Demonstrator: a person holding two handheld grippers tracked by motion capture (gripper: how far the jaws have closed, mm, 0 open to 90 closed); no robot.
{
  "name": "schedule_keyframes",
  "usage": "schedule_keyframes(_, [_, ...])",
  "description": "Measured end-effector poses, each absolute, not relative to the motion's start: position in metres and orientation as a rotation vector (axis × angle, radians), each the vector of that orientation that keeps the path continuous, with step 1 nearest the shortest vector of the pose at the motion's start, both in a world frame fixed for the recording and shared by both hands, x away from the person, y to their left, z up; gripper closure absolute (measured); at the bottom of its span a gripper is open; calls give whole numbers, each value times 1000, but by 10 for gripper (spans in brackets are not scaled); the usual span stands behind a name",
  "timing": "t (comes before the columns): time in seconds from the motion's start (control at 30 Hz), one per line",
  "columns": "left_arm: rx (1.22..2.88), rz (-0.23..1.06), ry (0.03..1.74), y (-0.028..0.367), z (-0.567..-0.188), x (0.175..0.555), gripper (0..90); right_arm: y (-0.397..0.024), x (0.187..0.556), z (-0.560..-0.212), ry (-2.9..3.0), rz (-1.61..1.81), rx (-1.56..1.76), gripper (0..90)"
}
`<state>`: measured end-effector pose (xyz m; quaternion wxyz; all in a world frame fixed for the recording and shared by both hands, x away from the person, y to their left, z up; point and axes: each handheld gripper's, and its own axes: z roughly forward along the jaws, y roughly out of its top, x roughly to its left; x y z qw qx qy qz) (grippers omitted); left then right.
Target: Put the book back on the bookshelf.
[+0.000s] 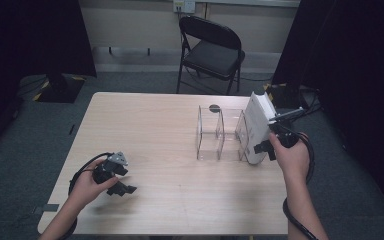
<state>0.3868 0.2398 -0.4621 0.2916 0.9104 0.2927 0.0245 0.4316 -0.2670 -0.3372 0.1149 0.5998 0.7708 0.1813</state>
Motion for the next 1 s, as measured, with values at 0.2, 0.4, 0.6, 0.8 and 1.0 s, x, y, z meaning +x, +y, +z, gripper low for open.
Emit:
schedule_keyframes(0.2, [2426, 63, 778, 240, -462, 387, 192, -264, 428, -344, 2282, 533, 1743, 159])
schedule_keyframes(0.4, [2425, 62, 783, 241, -462, 387, 192, -259, 424, -346, 2301, 567, 1729, 159])
schedule_keyframes(0.6, [2427, 64, 780, 242, -462, 386, 192, -258, 419, -347, 2306, 605, 1716, 162])
schedule_keyframes(0.8, [2439, 63, 773, 241, -463, 387, 192, -262, 415, -348, 2314, 632, 1715, 170])
schedule_keyframes(1.0, [2424, 62, 787, 239, -464, 386, 192, -264, 411, -352, 2327, 634, 1709, 173])
